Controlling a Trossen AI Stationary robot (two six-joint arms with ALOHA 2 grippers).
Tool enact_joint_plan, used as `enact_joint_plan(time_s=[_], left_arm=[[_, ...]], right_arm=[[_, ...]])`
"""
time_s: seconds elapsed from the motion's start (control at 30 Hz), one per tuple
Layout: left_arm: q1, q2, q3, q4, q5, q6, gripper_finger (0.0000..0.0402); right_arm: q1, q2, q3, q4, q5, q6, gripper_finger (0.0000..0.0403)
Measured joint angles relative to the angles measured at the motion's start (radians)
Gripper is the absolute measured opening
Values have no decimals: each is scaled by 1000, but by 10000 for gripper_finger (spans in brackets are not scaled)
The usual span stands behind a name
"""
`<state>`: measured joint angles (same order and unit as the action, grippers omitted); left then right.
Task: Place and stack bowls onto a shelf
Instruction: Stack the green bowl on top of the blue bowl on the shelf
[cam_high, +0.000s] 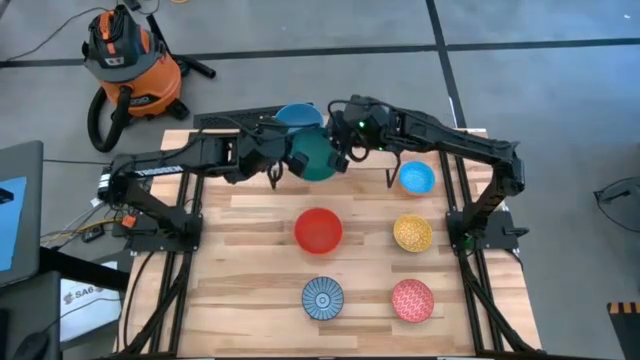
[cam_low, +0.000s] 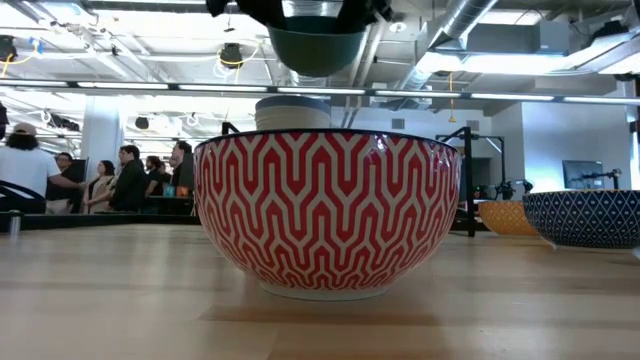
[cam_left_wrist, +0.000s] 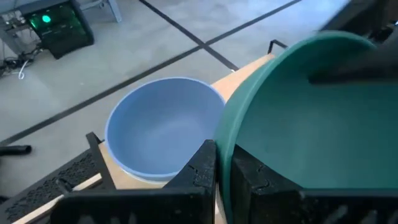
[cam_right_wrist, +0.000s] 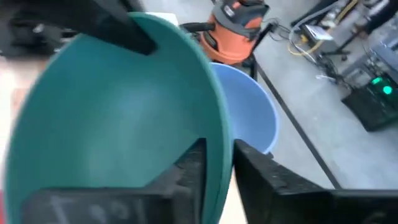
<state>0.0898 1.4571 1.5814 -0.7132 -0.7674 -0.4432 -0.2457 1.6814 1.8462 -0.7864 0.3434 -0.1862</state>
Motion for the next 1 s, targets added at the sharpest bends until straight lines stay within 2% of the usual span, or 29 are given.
enact_joint_plan(time_s=[0.1, 0.2, 0.4, 0.57, 0.7, 0.83, 1.0], left_arm=[[30, 3, 0, 3, 30, 41, 1], [66, 11, 0, 4, 102, 83, 8], [120, 13, 2, 6, 243, 130, 81], [162, -4, 6, 14, 244, 181, 154], [203, -36, 21, 4, 246, 234, 191], [250, -69, 74, -14, 246, 312, 205], [320, -68, 154, -50, 239, 389, 205]], right_arm=[[-7, 24, 2, 8, 19, 9, 61], [-14, 40, 0, 9, 25, 14, 30], [-39, 56, 0, 24, -12, 22, 26], [-102, 72, 41, 42, -91, 92, 26], [-166, 89, 106, 44, -172, 140, 26], [-226, 161, 211, 27, -253, 196, 26], [-272, 305, 400, -52, -294, 221, 25]])
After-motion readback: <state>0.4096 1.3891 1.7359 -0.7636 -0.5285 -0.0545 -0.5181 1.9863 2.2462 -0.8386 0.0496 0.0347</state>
